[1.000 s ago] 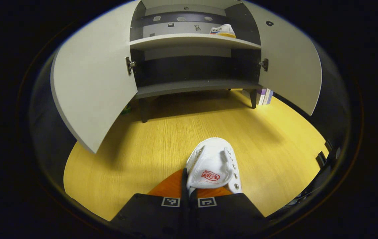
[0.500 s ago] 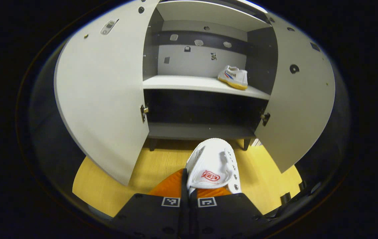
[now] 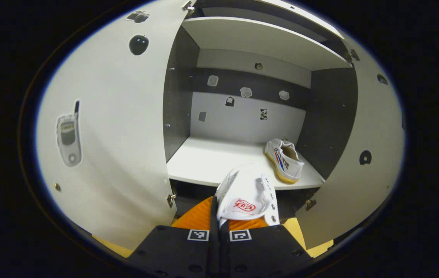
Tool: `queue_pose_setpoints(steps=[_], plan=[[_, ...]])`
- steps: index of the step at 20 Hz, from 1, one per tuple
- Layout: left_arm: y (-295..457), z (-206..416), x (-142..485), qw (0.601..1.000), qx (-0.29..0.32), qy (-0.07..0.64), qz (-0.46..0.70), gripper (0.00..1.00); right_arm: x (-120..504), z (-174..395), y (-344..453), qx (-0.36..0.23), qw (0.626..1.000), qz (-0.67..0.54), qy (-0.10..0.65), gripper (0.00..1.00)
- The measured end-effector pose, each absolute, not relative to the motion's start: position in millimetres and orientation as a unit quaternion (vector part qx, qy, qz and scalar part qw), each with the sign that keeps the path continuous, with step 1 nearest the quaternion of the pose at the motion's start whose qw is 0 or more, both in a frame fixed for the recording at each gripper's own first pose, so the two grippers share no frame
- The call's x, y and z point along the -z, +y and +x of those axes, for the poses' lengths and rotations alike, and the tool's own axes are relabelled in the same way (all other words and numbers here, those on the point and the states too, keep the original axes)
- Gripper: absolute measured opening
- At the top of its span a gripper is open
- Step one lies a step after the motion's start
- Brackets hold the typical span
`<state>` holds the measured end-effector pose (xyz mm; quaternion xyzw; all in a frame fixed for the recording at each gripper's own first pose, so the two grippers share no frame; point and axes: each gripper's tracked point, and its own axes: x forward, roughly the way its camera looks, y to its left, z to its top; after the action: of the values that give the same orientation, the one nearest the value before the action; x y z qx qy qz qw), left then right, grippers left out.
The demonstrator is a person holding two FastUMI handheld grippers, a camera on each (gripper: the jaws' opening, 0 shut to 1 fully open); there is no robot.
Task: Grab one shoe with the right hand and put it into the shoe cabinet, grab the other shoe with the left hand and put it into the shoe cabinet; then close the right door with the right hand and the left door with the left hand.
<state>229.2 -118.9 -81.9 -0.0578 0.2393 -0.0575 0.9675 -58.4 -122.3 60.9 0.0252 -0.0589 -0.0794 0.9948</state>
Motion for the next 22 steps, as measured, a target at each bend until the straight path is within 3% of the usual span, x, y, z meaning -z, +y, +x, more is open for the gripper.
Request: queue_pose_setpoints(steps=[7,13,22], plan=[[-132,328,58,0.971,0.025,0.231,-0.053,0.05,-65,-53,-143,0.094,0.994,0.024,-0.059,0.97],[-136,406,91,0.962,-0.017,0.272,-0.031,0.05,-65,-43,-159,0.111,0.992,0.019,-0.057,0.97],[-148,472,133,0.95,-0.041,0.31,0.021,0.05,-56,-43,-185,0.147,0.988,0.009,-0.043,0.98]])
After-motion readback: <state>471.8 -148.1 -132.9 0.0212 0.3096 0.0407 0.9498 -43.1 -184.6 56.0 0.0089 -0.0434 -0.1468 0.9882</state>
